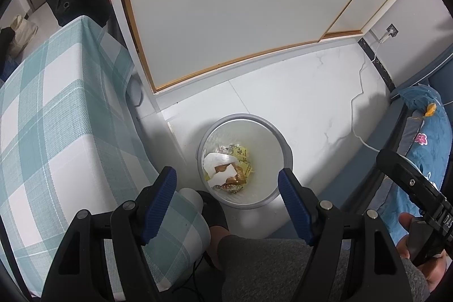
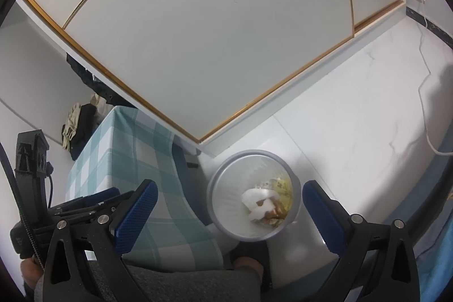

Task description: Collect trash

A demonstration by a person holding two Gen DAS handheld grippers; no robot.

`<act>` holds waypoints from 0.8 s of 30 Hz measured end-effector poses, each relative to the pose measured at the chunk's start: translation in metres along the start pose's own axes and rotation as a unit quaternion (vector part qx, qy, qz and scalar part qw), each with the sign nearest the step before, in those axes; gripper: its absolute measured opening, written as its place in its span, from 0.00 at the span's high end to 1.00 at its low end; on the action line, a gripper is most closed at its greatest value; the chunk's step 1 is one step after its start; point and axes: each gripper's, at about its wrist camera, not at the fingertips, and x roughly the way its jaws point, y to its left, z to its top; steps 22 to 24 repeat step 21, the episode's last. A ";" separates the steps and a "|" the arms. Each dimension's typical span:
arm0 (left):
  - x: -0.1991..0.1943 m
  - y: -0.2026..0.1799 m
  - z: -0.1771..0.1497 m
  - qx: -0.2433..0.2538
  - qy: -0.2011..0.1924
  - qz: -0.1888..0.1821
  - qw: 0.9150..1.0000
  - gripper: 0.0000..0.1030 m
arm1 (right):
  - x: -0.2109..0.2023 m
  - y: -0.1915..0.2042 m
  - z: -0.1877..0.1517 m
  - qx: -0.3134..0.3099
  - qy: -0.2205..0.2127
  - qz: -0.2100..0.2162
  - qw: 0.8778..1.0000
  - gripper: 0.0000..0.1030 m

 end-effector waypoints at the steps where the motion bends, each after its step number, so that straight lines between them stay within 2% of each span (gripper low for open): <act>1: 0.000 0.000 0.000 0.000 0.000 0.001 1.000 0.31 | 0.000 0.000 0.000 0.000 0.000 0.000 1.000 0.00; 14: -0.001 0.000 0.000 0.000 -0.004 -0.004 1.000 0.31 | 0.000 0.000 0.001 -0.005 -0.001 -0.008 1.000 0.00; 19: -0.007 0.004 -0.002 0.000 -0.018 -0.013 1.000 0.31 | -0.017 0.009 0.011 -0.012 -0.037 -0.011 0.999 0.00; 21: -0.010 0.010 -0.001 -0.011 -0.019 -0.005 1.000 0.31 | -0.025 0.022 0.018 -0.026 -0.050 -0.005 0.998 0.00; 24: -0.010 0.010 -0.001 -0.011 -0.019 -0.005 1.000 0.31 | -0.025 0.022 0.018 -0.026 -0.050 -0.005 0.998 0.00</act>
